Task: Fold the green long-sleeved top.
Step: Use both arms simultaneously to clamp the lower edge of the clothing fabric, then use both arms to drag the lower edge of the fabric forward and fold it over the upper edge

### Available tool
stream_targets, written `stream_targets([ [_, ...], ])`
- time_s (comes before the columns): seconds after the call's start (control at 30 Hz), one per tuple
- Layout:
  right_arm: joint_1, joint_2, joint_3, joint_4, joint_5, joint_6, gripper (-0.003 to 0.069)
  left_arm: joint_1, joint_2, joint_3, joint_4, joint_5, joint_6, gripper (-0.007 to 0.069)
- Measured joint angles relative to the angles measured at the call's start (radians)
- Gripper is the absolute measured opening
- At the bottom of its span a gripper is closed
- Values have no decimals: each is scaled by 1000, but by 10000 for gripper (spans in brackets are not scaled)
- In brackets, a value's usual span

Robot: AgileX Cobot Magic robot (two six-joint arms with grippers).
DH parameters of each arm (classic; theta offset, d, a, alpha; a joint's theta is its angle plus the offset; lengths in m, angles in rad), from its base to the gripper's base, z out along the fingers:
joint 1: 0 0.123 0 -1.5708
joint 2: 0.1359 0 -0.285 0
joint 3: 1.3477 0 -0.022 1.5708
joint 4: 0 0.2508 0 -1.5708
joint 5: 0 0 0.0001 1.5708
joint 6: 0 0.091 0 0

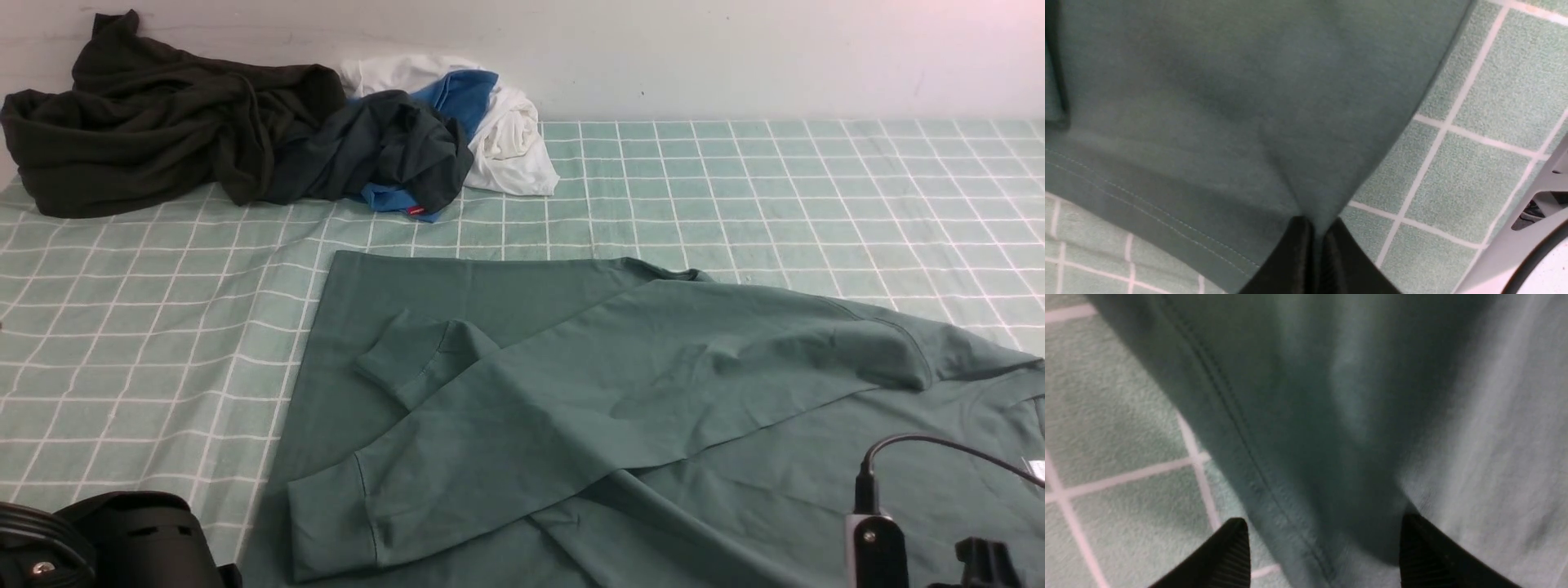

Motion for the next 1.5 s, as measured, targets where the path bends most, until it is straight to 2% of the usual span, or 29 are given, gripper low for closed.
stream_targets([
  [0.13, 0, 33, 0, -4, -11, 3, 442, 0, 0, 0, 0, -15, 0, 6],
  [0.23, 0, 39, 0, -4, -13, 3, 399, 0, 0, 0, 0, -15, 0, 6],
  [0.4, 0, 42, 0, -8, -17, 3, 171, 0, 0, 0, 0, -16, 0, 6],
  [0.43, 0, 42, 0, -9, -18, 3, 161, 0, 0, 0, 0, -16, 0, 6],
  [0.5, 0, 42, 0, -12, -20, 3, 49, 0, 0, 0, 0, -17, 0, 6],
  [0.57, 0, 42, -3, -12, -18, 3, 18, 0, 0, 0, 0, -17, 0, 6],
  [0.67, 0, 41, -31, -12, 17, 5, 11, 0, 0, 0, 0, -17, -10, 6],
  [0.8, 0, 17, -156, -32, 172, 5, 10, 35, -1, -29, 10, 32, -67, 6],
  [0.9, -13, 14, -287, -60, 257, 4, 10, 123, -1, -104, 37, 77, -73, 6],
  [1.07, -99, 54, -460, -44, 267, -16, 10, 282, 16, -265, 64, 89, -3, 10],
  [1.2, -236, 186, -669, 77, 264, -137, 10, 466, 132, -512, 64, 87, 105, 17],
  [1.27, -288, 266, -759, 136, 264, -200, 10, 521, 206, -629, 60, 87, 137, 17],
  [1.5, -391, 536, -1022, 259, 259, -289, 10, 637, 530, -1009, 63, 87, 203, 17],
])
